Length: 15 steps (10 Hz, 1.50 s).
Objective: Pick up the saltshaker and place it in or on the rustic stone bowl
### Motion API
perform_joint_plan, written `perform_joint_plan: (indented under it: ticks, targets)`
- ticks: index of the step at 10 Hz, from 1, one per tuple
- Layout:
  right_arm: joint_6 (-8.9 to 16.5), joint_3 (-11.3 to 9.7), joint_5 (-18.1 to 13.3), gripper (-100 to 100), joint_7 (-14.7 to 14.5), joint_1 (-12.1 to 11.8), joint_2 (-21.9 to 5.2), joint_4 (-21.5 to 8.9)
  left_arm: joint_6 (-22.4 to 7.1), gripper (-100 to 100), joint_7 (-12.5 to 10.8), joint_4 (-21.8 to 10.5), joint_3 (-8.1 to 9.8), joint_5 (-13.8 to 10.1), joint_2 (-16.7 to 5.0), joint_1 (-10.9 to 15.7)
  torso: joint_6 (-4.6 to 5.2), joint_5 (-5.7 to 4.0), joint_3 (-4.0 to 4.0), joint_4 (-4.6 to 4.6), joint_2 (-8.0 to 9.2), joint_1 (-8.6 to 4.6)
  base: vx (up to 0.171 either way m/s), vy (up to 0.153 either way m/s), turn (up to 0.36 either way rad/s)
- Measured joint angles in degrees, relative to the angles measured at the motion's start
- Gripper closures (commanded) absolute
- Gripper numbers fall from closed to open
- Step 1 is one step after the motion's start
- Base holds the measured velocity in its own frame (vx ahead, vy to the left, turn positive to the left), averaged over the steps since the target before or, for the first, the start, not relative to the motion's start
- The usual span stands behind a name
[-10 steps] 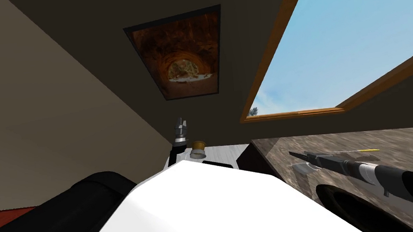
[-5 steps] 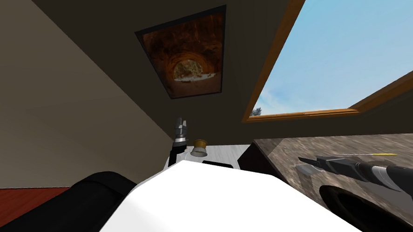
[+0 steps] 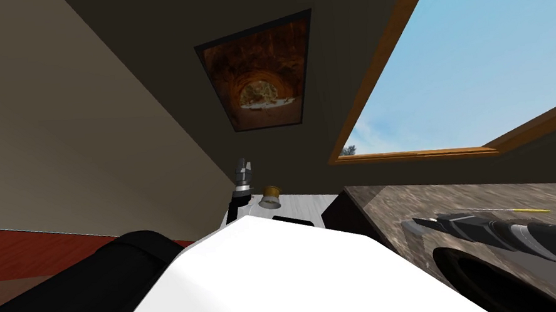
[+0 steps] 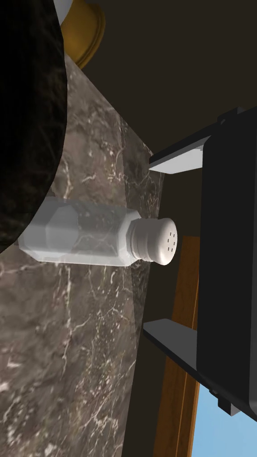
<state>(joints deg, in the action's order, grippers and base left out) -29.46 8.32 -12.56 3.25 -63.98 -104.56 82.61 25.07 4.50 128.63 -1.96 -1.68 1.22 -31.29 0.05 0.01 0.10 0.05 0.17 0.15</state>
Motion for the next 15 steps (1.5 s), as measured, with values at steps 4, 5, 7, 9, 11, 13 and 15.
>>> perform_joint_plan:
  ticks: [4,5,7,9,11,13,15]
  targets:
    - [0.0,-1.3,0.8,0,-0.7,-1.0,-3.5,-1.8,0.0,0,0.0,0.0,0.0,0.0,0.0,0.0,0.03,-0.01,-0.03,0.0,-0.06,-0.05,-0.032,0.023,0.013]
    - [0.0,-1.2,0.8,-100,-0.6,-1.0,-3.5,-1.8,0.0,0,0.0,0.0,0.01,0.0,0.0,0.0,0.03,-0.02,-0.06,-0.02,-0.12,-0.1,0.076,-0.019,-0.172]
    - [0.6,-0.4,-1.8,-100,0.3,-0.8,-2.6,-0.4,0.0,0,0.0,0.0,0.01,0.0,0.0,0.0,0.01,-0.05,-0.27,-0.11,-0.48,-0.19,0.112,-0.037,-0.182]
    - [1.6,1.7,-5.6,-100,0.6,-2.2,-1.2,2.2,0.0,0,0.0,0.0,0.01,0.0,0.0,0.0,0.03,-0.08,-0.37,-0.14,-0.66,-0.26,0.126,-0.008,-0.113]
    - [2.0,0.0,-5.3,-100,0.0,-0.8,-1.3,2.7,0.0,0,0.0,0.0,0.0,0.0,0.0,0.0,-0.01,-0.03,-0.23,-0.1,-0.38,-0.09,0.046,0.007,-0.107]
    - [2.9,-1.3,-6.3,-100,-0.8,0.4,-0.9,4.3,0.0,0,0.0,0.0,0.01,0.0,0.0,0.0,0.0,-0.04,-0.25,-0.1,-0.43,-0.17,0.083,-0.004,-0.085]
    - [3.5,-0.8,-8.5,-100,-0.4,0.5,0.0,5.9,0.0,0,0.0,0.0,0.01,0.0,0.0,0.0,0.03,-0.05,-0.28,-0.11,-0.48,-0.17,0.107,0.0,-0.152]
